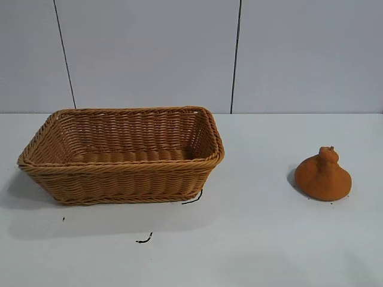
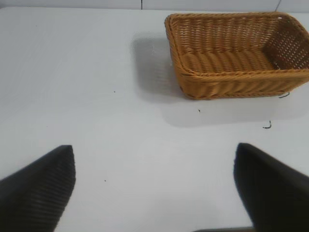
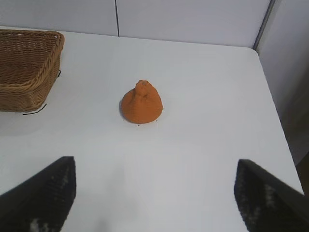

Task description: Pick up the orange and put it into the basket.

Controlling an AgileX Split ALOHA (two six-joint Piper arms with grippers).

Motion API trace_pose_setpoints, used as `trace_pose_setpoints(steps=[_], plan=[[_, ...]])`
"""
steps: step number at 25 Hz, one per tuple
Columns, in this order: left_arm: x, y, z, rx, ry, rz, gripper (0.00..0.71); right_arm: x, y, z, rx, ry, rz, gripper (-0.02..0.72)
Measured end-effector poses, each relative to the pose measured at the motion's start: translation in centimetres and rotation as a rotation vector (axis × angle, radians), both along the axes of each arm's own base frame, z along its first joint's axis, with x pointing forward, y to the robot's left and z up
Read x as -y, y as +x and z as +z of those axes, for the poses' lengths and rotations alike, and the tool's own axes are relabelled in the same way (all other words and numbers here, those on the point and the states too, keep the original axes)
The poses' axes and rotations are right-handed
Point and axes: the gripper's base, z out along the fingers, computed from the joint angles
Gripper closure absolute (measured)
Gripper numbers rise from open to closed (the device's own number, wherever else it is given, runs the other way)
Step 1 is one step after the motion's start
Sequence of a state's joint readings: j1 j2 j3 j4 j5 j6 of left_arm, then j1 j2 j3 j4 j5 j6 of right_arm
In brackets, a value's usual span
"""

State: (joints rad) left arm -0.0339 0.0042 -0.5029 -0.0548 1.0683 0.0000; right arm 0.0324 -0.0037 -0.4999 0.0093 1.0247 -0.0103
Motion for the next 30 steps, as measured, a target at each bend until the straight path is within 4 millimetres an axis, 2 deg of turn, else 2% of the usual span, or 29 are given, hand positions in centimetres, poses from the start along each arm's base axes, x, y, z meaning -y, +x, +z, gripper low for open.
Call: trace_pose_setpoints(steps=[7,10,13,17,21,26,30], plan=[[0.0,0.0,0.0,0.000,0.000,0.000,0.071,0.0,0.0,0.0,0.002,0.000,0.000,0.069],[0.0,0.0,0.0,0.000,0.000,0.000,0.071,0.0,0.2,0.7,-0.002,-0.003,-0.002,0.069],[0.0,0.0,0.0,0.000,0.000,0.000,0.071,0.0,2.2,2.0,-0.097,0.003,-0.006,0.069],[0.0,0.0,0.0,0.000,0.000,0.000,0.071,-0.2,6.8,3.3,-0.294,0.014,-0.019,0.069],[0.0,0.0,0.0,0.000,0.000,0.000,0.071,-0.4,12.7,3.6,-0.493,0.011,-0.025,0.069],[0.0,0.0,0.0,0.000,0.000,0.000,0.071,-0.8,20.7,2.3,-0.700,0.020,-0.024,0.069],[0.0,0.0,0.0,0.000,0.000,0.000,0.071,-1.0,27.1,1.2,-0.776,0.021,-0.026,0.069]])
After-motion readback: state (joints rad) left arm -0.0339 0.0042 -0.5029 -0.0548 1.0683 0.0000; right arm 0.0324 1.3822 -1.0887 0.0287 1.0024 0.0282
